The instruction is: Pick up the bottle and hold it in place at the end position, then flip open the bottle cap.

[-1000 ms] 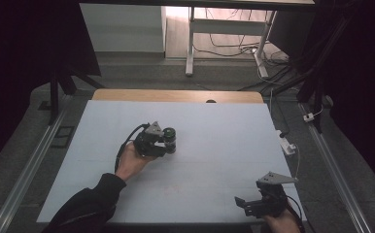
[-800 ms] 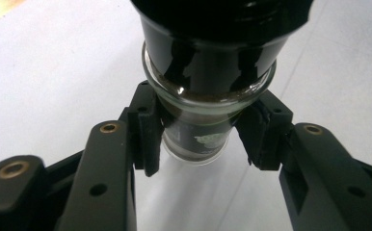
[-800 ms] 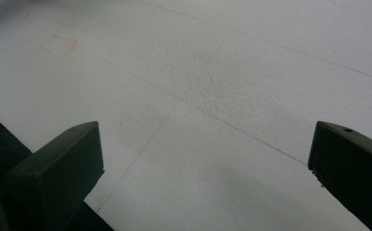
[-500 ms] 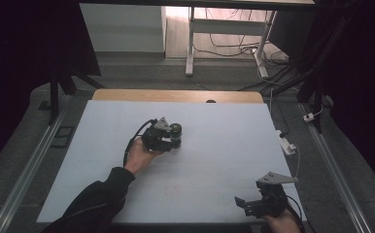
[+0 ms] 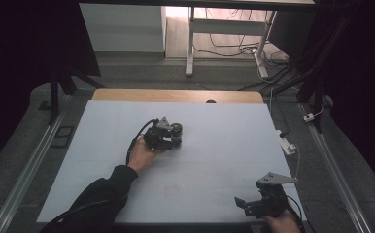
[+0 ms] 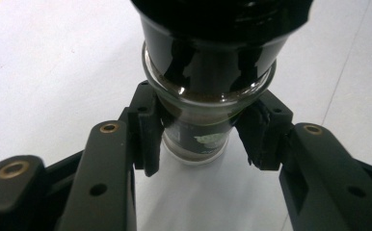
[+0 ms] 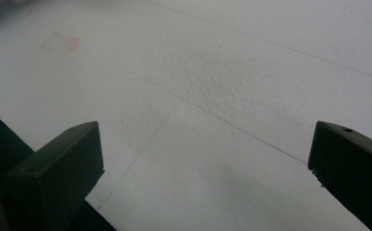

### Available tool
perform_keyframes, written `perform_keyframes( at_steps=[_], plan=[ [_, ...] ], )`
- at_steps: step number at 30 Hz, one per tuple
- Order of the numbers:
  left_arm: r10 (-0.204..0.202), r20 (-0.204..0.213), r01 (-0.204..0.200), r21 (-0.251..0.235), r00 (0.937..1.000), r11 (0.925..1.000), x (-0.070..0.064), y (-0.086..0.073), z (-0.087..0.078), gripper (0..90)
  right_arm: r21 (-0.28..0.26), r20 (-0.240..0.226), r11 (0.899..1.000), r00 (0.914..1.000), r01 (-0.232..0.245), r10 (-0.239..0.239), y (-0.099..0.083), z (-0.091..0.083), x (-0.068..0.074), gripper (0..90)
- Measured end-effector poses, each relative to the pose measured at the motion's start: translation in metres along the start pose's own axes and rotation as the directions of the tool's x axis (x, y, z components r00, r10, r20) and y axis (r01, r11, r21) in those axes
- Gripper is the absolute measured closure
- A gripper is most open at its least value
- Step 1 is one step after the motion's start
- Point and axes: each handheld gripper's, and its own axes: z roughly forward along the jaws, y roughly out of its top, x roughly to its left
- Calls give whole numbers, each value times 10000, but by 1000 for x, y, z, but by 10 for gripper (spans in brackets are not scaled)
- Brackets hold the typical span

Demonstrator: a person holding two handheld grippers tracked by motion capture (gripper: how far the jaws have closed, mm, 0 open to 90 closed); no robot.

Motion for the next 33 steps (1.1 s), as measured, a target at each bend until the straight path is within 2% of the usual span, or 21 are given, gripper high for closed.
perform_keyframes(
  at_steps=[6,10,15,25,27,33],
  plan=[
    [8,26,-8,-31,10000,10000,0,-2,2,534,-6,-7,10000,10000,32,-32,0,0,1,0],
    [164,-51,-164,-34,9999,9999,-1,-3,2,534,-5,1,10000,10000,69,-69,0,0,1,0],
    [-4,41,4,-48,10000,10000,1,-3,2,534,-69,1,9999,10000,94,-94,-1,-1,1,0],
    [-27,67,28,-92,10000,10000,1,-4,2,535,-540,226,9985,9997,111,-99,-1,-5,2,0],
    [-23,70,23,-100,10000,9999,1,-4,2,535,-652,145,9978,9998,109,-99,0,-6,3,0],
    [-33,93,34,-138,10000,9999,1,-5,2,535,-654,23,9970,9991,422,-421,3,-6,7,0]
  ],
)
